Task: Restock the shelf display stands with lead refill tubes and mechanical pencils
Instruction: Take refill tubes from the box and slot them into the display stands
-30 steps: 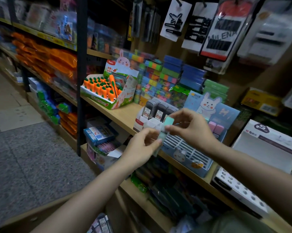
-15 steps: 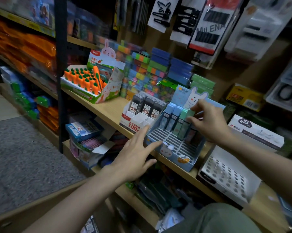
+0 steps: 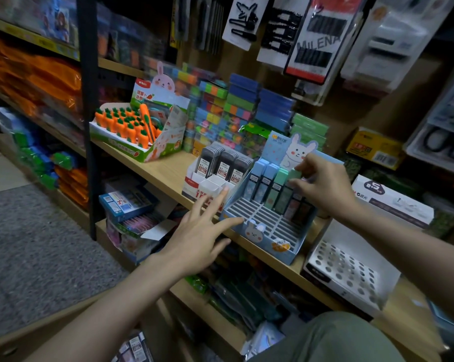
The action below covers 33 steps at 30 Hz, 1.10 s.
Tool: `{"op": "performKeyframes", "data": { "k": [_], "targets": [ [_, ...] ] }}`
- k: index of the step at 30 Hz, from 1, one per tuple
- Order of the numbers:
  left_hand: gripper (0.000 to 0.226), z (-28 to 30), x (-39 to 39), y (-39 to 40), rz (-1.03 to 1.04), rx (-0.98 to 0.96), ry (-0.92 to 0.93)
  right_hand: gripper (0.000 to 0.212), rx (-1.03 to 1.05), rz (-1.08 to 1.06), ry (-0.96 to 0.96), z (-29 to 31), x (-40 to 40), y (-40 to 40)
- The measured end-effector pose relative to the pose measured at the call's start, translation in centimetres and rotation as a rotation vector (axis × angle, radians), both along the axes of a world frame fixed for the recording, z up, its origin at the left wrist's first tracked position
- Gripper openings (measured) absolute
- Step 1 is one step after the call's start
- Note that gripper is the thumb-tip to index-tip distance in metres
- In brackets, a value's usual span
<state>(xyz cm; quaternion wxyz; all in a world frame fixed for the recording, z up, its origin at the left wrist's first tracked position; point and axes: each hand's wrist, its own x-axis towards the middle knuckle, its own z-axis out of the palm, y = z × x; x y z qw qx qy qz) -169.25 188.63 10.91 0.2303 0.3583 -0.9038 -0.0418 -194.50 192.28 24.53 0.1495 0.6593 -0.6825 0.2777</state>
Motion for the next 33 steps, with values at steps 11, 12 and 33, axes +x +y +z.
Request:
{"op": "performKeyframes", "data": {
  "k": [11,12,33],
  "targets": [
    [0.052,0.4,0.0,0.3,0.006,0.036,-0.038,0.020,-0.023,-0.022,-0.059,-0.4,0.5,-0.5],
    [0.053,0.4,0.0,0.3,0.003,0.037,-0.037,0.021,-0.009,-0.034,-0.031,-0.5,0.5,-0.5],
    [0.052,-0.1,2.0,2.7,-0.085,0.098,0.218,0.018,-0.153,0.122,-0.153,-3.0,4.5,4.3]
  ]
}}
